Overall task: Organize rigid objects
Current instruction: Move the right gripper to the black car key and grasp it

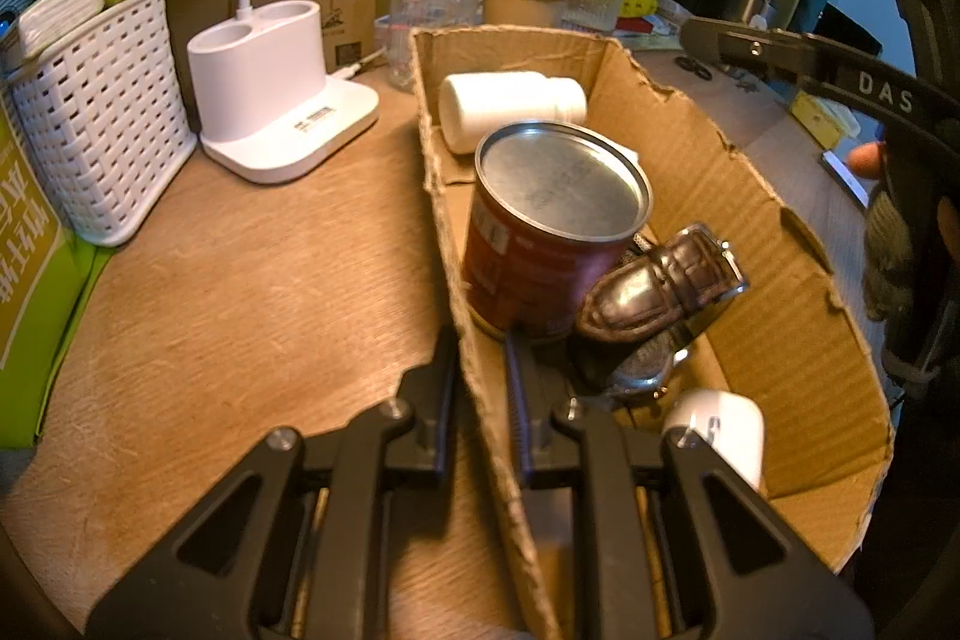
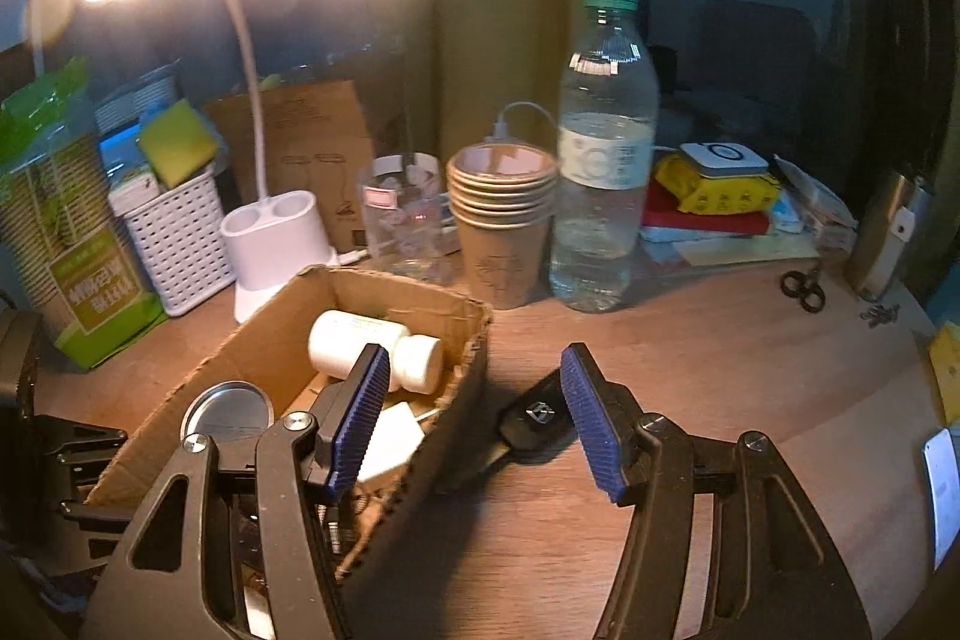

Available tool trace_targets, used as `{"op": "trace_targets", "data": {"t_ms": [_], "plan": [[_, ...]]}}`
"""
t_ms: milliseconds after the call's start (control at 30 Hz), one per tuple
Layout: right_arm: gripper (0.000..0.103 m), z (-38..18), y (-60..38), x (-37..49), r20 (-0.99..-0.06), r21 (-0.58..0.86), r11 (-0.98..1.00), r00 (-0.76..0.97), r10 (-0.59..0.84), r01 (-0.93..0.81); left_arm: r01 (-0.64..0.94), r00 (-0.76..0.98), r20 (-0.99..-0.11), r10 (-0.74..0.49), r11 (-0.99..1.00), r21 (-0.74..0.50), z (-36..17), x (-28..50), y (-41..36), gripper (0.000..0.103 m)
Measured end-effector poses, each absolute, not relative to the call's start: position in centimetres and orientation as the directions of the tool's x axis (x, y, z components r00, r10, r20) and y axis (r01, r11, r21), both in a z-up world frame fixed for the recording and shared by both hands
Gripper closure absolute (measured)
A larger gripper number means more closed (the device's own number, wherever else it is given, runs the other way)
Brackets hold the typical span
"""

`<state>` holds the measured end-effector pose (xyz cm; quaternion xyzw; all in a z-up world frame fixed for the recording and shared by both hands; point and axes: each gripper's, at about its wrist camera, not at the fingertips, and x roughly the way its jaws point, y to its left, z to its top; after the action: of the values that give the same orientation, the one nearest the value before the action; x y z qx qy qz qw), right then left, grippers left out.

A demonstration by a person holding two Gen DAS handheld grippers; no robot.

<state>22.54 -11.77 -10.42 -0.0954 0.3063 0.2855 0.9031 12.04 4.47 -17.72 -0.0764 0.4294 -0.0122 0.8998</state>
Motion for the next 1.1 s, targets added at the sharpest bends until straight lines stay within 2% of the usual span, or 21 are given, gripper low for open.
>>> {"op": "trace_targets", "data": {"t_ms": [300,933,1100], "plan": [[0.040,-11.4,-13.2,23.8,-0.623,0.007,0.854,0.666,0.410,-0.520,-0.044,0.631,-0.771,-0.087,0.988,-0.148,-17.7,12.0,4.5,0.086],[0.040,-16.4,-14.6,29.1,-0.735,0.180,0.890,0.544,0.405,-0.420,-0.044,0.631,-0.771,-0.087,0.988,-0.148,-17.7,12.0,4.5,0.086],[0.040,-17.1,-14.2,30.1,-0.755,0.177,0.891,0.524,0.396,-0.418,-0.044,0.631,-0.771,-0.087,0.988,-0.148,-17.7,12.0,4.5,0.086]]}}
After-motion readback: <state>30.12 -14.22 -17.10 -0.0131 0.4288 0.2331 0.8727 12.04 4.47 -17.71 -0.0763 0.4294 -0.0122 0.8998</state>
